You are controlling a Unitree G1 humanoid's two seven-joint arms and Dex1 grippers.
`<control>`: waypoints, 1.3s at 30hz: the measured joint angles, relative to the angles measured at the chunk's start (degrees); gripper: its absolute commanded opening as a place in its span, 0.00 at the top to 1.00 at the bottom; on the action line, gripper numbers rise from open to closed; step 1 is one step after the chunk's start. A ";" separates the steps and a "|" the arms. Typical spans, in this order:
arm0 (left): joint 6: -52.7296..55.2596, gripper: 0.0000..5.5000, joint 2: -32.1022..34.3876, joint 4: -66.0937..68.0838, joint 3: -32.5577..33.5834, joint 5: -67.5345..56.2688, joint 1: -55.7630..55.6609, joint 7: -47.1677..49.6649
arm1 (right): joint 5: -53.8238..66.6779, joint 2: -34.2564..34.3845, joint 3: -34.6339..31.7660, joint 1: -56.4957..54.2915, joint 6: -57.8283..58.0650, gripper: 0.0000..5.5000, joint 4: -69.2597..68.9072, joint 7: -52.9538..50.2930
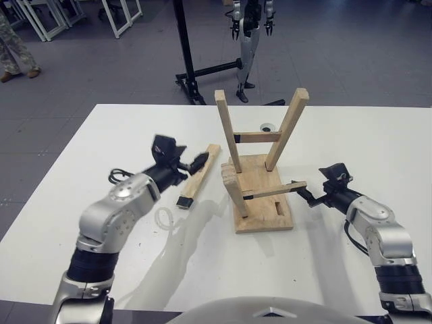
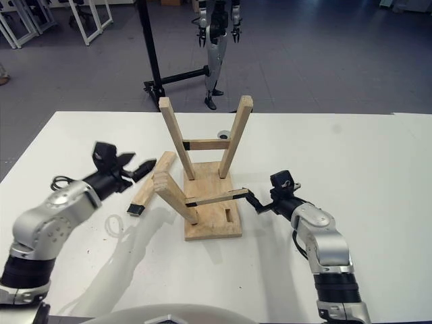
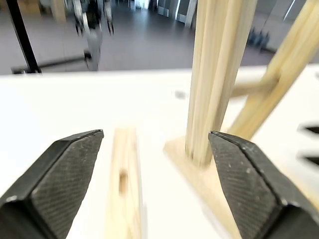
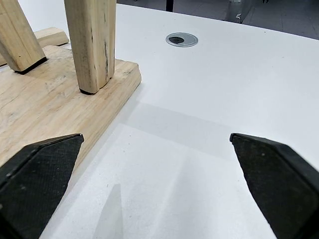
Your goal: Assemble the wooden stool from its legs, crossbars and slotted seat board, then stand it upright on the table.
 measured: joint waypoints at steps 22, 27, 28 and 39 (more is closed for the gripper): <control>2.70 0.12 -8.39 8.27 -1.94 17.67 5.14 -2.63 | 0.05 2.94 1.29 0.43 2.33 0.00 -4.55 -2.08; 0.60 0.26 -9.10 10.00 -2.09 20.04 5.50 -4.59 | 0.06 3.47 1.28 0.54 2.42 0.00 -4.90 -2.28; 0.03 0.29 -9.26 10.08 -2.08 20.49 5.83 -4.87 | 0.06 3.48 1.28 0.54 2.42 0.00 -4.90 -2.30; -4.59 0.62 -11.20 12.59 -1.17 23.93 8.01 -6.36 | 0.05 3.43 -2.93 -0.59 2.37 0.00 -3.12 -4.86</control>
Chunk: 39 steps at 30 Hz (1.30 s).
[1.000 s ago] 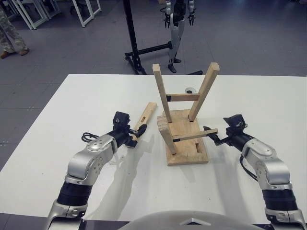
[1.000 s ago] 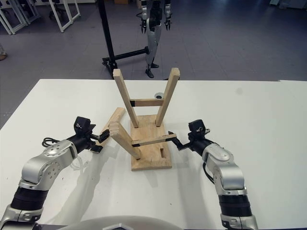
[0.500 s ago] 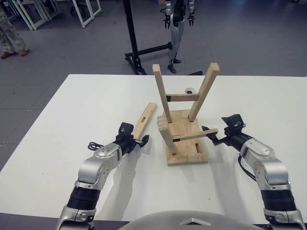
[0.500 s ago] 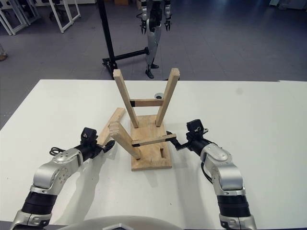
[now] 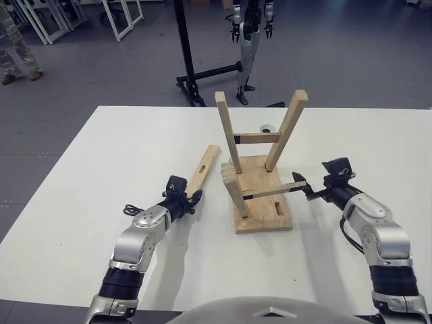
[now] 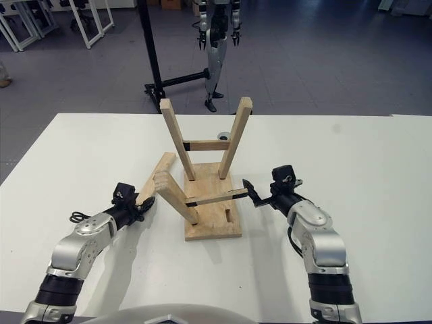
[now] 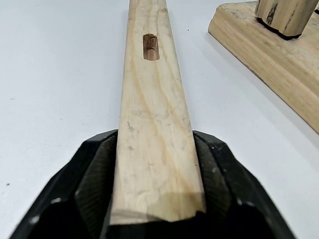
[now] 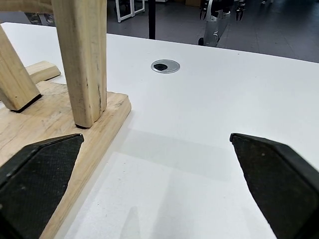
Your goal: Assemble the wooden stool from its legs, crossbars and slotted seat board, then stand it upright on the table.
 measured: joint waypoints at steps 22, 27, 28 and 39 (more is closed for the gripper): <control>4.60 0.62 5.22 -1.73 31.50 -41.21 -28.07 -14.51 | 47.81 0.01 -21.98 -40.05 31.77 0.00 7.59 -0.37; 14.40 0.62 7.27 -0.33 26.28 -51.04 -34.84 -25.96 | 59.07 0.76 -20.43 -45.62 39.95 0.00 13.31 1.71; 15.70 0.62 7.42 -0.29 24.93 -51.46 -35.02 -27.28 | 60.43 0.75 -20.29 -46.17 40.86 0.00 14.21 1.86; 19.82 0.62 5.58 1.92 17.62 -53.05 -39.68 -34.02 | 67.25 0.87 -14.23 -48.37 43.55 0.00 14.84 5.72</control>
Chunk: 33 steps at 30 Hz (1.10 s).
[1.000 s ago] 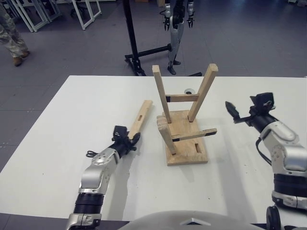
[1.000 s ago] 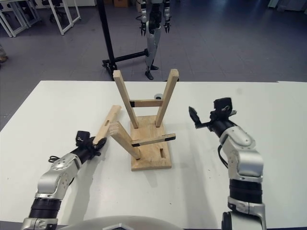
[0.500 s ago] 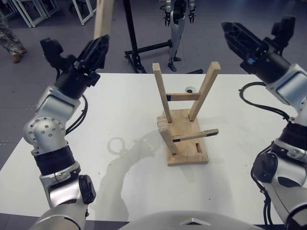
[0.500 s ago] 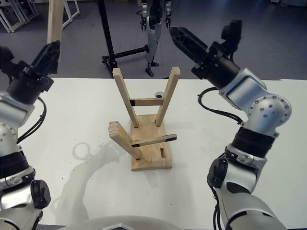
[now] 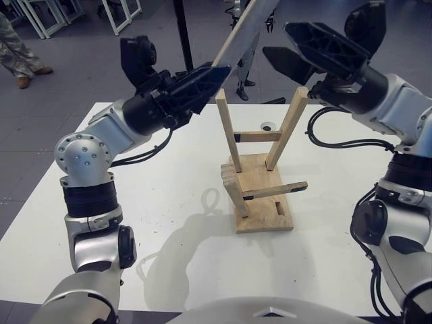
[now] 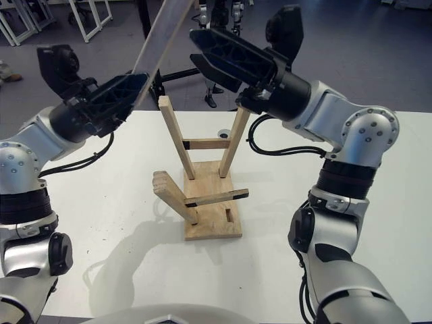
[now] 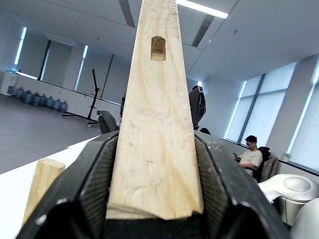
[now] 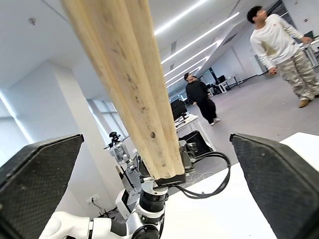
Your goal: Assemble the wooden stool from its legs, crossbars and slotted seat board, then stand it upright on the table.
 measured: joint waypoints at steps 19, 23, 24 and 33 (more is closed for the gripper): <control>2.21 0.62 -2.65 -0.53 -4.53 0.60 0.09 -2.15 | 1.13 -0.58 4.04 -0.50 -1.20 0.51 -0.28 5.60; 2.20 0.62 -2.84 -0.70 -4.62 0.76 0.66 -1.94 | 0.71 -1.07 4.49 -0.49 -1.21 0.53 -0.06 5.52; 2.16 0.62 -2.92 -0.75 -4.62 0.76 0.85 -1.89 | 0.67 -1.11 4.58 -0.50 -1.21 0.53 0.01 5.52; 3.82 0.53 -1.53 -1.09 -4.72 1.54 1.35 -2.32 | -1.20 -2.53 6.10 -0.45 -1.04 0.57 -0.07 6.60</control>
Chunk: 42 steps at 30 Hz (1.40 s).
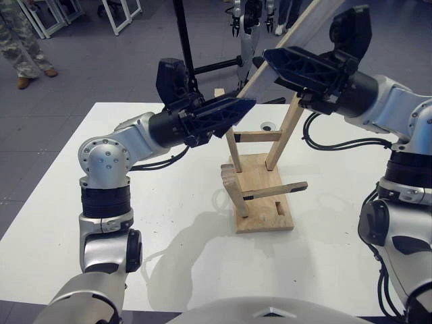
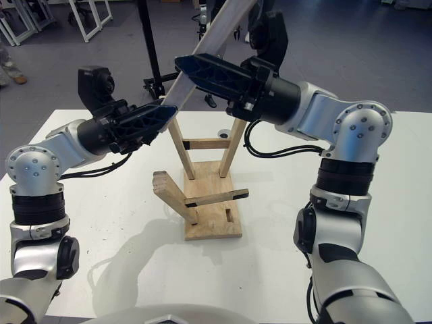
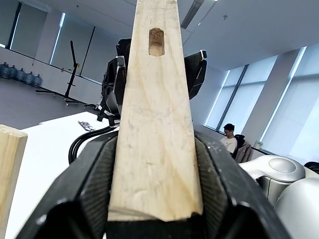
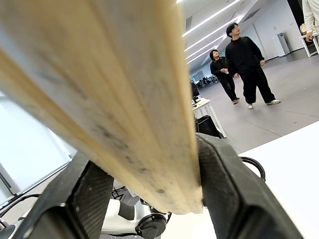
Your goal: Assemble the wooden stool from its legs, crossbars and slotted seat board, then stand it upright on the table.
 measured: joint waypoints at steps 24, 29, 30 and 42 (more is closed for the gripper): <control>0.33 0.13 11.32 -18.21 10.57 -0.09 11.41 11.46 | -16.82 -12.88 0.53 6.97 -5.62 0.63 1.78 13.26; 2.47 0.13 18.11 -19.24 13.04 -3.05 15.67 9.54 | -24.90 -18.18 3.41 12.72 -10.27 0.63 1.60 19.85; 2.55 0.13 19.18 -18.76 13.51 -3.15 16.23 8.72 | -26.14 -18.92 3.56 13.19 -11.39 0.63 1.79 21.03; -5.11 0.13 22.45 -19.28 -1.74 20.32 33.81 5.35 | -41.55 -31.03 11.12 32.27 -24.14 0.63 -9.26 33.87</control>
